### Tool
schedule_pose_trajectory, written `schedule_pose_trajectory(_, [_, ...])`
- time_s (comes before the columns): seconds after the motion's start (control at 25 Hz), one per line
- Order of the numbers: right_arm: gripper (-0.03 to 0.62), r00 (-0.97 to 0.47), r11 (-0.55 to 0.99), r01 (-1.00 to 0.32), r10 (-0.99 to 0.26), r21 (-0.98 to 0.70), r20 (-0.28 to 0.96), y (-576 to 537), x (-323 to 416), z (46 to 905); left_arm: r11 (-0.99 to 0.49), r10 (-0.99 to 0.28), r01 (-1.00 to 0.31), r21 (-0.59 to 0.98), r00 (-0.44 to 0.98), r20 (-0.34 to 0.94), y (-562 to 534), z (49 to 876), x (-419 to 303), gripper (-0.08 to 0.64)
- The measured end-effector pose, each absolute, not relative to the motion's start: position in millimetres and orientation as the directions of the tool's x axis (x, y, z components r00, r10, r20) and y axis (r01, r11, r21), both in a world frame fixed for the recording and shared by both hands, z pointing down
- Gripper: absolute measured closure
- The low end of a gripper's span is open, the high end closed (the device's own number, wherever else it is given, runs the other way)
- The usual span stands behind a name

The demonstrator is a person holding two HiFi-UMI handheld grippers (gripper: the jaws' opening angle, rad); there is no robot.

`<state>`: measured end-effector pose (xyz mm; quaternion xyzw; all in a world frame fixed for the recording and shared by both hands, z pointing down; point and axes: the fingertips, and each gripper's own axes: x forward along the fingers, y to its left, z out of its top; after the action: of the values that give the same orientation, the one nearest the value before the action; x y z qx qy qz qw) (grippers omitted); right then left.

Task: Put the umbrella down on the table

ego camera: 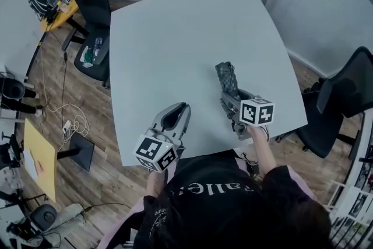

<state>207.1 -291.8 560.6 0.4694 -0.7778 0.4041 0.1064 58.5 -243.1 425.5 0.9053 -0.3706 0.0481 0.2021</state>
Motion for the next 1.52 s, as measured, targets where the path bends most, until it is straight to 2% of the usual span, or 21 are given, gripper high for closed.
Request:
schedule_pose_trajectory(0.24, [0.374, -0.508, 0.324, -0.861, -0.574, -0.392, 0.642, -341.7, 230.1, 601.4, -0.61, -0.687, -0.724, 0.322, 0.686, 0.24, -251.9, 425.1, 61.0, 0.516])
schedule_pose_trajectory(0.76, [0.374, -0.352, 0.344, -0.917, -0.464, -0.201, 0.813, -412.3, 257.6, 692.3, -0.522, -0.744, -0.789, 0.325, 0.607, 0.278, -254.0, 435.0, 48.9, 0.517])
schedule_pose_trajectory(1.0, [0.363, -0.325, 0.305, -0.933, -0.498, -0.188, 0.804, -429.8, 259.4, 700.9, -0.484, -0.763, -0.809, 0.334, 0.577, 0.29, -255.9, 438.9, 34.3, 0.517])
schedule_pose_trajectory(1.28, [0.314, -0.331, 0.282, -0.938, -0.567, -0.2, 0.754, -431.1, 266.1, 693.7, -0.486, -0.756, -0.802, 0.349, 0.585, 0.292, -256.6, 443.4, 35.1, 0.517])
schedule_pose_trajectory(1.52, [0.311, -0.338, 0.256, -0.94, -0.621, -0.225, 0.707, -411.3, 276.3, 667.9, -0.506, -0.739, -0.784, 0.358, 0.609, 0.289, -248.5, 446.0, 36.3, 0.517])
